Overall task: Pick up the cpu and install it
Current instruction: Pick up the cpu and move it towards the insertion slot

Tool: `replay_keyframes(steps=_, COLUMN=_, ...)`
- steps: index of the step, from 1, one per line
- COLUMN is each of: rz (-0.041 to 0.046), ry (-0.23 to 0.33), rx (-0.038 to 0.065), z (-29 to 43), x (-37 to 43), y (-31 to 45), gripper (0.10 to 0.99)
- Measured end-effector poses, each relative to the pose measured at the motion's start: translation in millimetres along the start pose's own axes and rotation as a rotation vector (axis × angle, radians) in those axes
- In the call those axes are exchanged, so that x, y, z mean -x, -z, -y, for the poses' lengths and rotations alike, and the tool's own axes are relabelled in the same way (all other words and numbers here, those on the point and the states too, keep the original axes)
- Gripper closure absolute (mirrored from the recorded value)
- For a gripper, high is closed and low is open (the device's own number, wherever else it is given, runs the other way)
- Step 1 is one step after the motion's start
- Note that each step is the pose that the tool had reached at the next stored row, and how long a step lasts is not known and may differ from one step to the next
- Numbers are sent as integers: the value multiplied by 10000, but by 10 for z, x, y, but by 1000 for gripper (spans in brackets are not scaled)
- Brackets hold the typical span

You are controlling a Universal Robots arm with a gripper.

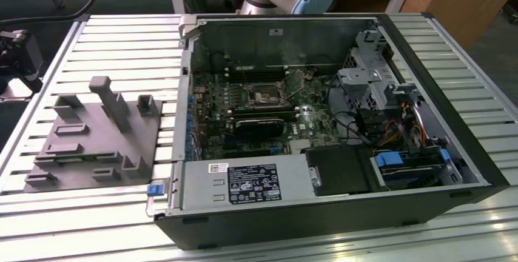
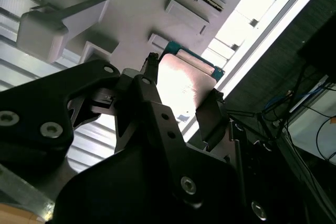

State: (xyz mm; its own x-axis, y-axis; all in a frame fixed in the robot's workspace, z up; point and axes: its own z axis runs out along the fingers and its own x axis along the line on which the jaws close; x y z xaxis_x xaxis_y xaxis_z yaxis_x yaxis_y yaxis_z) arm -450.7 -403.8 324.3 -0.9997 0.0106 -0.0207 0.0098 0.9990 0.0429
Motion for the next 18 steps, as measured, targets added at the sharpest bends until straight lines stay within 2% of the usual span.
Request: replay_keyframes(steps=18, rz=-1, ry=0, rx=0, z=-7, x=3, y=152, gripper=549)
